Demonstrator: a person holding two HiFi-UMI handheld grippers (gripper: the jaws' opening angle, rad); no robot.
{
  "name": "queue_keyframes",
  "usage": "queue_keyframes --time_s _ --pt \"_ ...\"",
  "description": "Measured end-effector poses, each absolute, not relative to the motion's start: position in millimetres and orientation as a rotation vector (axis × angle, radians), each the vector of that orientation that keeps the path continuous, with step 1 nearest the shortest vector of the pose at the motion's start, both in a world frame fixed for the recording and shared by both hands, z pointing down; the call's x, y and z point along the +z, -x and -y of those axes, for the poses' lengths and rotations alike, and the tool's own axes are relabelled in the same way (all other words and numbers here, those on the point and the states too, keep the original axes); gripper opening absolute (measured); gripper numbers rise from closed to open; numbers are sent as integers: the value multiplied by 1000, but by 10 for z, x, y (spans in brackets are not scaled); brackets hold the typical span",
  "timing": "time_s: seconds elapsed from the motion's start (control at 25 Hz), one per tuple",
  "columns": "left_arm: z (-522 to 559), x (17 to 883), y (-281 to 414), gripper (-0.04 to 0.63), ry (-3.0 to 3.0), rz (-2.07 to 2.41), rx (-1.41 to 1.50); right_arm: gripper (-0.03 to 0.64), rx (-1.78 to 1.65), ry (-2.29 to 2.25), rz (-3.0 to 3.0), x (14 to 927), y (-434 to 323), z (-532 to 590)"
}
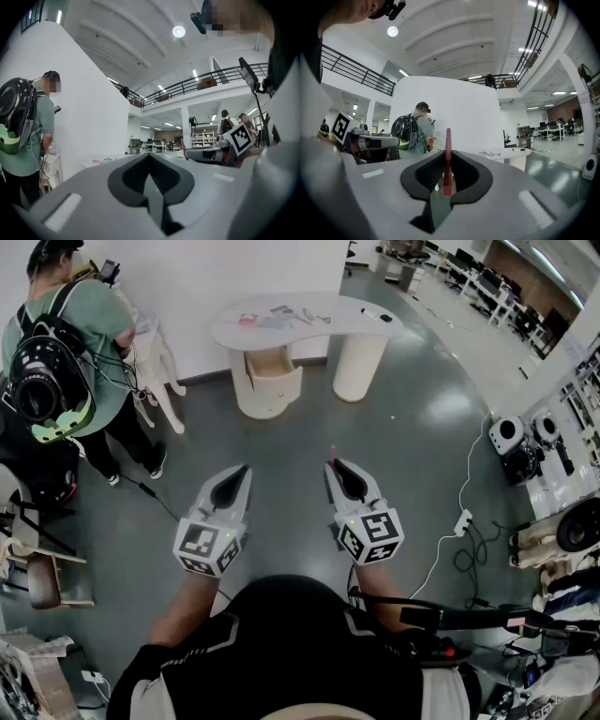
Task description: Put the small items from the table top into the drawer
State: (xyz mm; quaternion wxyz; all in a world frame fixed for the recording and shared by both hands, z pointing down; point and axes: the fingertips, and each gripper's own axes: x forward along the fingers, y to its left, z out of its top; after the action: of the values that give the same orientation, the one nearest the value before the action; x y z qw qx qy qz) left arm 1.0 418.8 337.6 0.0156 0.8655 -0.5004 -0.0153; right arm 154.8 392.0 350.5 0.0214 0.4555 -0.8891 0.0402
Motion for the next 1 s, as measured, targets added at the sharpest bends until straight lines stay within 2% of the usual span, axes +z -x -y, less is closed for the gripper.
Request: queue_keyframes --time_s 0.48,1.0 --pt "-4293 3374 22 -2 -2689 1560 -50 48 127 -1414 2755 3514 -1517 -3998" --pt "-4287 3424 374 -2 -2676 1554 -73 49 130 -1429 2768 3499 -1170 -4006"
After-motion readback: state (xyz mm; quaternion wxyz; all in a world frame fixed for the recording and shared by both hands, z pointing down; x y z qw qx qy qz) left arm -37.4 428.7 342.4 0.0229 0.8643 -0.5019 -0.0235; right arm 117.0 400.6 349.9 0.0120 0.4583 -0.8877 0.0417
